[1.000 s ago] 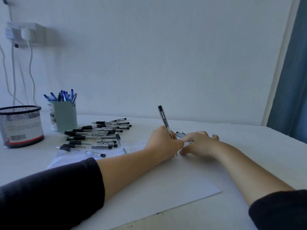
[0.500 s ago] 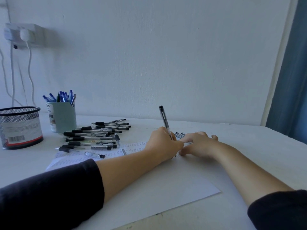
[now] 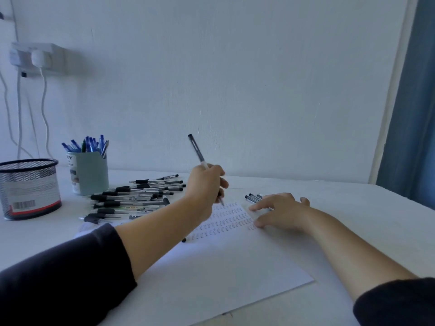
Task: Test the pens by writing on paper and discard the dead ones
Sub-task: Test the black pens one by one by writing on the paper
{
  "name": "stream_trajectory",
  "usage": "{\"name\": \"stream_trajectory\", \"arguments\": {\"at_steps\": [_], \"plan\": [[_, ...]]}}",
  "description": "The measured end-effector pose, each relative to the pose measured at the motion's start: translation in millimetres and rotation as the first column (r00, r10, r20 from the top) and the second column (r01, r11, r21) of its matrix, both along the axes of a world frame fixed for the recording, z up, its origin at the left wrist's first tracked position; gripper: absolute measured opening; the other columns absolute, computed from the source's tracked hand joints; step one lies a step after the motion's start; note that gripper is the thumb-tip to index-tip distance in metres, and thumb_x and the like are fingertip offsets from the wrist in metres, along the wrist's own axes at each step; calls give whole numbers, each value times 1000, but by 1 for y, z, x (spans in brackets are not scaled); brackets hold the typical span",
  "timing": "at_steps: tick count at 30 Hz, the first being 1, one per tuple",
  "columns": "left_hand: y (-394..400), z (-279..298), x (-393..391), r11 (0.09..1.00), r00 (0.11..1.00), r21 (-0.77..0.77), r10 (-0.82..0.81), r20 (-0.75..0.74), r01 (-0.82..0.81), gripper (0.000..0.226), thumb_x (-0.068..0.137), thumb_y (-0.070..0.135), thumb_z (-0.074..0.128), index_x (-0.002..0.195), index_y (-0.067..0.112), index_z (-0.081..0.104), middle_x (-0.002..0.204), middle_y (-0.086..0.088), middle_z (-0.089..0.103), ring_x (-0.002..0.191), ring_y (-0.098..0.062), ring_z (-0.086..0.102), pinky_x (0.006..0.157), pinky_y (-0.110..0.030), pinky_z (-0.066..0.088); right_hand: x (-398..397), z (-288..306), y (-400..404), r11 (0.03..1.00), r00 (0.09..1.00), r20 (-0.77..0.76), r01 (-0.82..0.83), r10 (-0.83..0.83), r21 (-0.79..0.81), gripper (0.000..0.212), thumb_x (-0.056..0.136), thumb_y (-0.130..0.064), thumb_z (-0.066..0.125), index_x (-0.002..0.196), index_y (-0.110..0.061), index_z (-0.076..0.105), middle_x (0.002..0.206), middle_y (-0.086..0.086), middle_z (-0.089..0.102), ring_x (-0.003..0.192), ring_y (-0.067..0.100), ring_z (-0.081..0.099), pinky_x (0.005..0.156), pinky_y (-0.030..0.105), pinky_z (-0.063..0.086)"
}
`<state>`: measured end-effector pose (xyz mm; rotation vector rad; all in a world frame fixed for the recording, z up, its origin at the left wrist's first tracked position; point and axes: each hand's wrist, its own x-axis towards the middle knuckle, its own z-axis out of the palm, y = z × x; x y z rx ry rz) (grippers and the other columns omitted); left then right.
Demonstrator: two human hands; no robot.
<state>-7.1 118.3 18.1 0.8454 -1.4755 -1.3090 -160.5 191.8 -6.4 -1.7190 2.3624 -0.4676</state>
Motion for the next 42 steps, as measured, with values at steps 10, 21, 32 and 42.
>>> {"name": "stream_trajectory", "arguments": {"at_steps": [10,21,32,42], "plan": [[-10,-1,7,999,996,22,51,-67,-50,19,101,21,32,91,12,46,52,-6,47,33,-13,30,33,-17,21,7,1,4,999,999,15,34,-34,13,42,82,-41,64,121,-51,53,151,-9,32,144,7,2,113,46,-8],[-10,1,6,993,994,-26,112,4,-112,23,98,21,45,80,11,56,63,-2,34,55,-14,29,52,-26,24,11,6,8,994,999,-3,50,-51,-95,33,91,-35,54,123,-41,54,142,-9,43,141,11,18,114,42,5],[-4,1,1,969,958,40,-246,148,243,23,90,14,65,108,10,51,85,-9,72,72,-16,65,56,-26,52,13,7,-4,895,973,183,-47,142,-443,23,89,-31,62,66,-29,59,57,-17,55,62,6,46,75,32,34],[-29,45,58,774,-218,2,175,960,633,48,82,14,68,125,29,52,117,6,41,111,-14,39,100,-39,33,4,4,-3,960,964,-207,114,-169,-255,18,89,-27,56,71,-24,61,70,-6,50,76,20,48,76,31,27]]}}
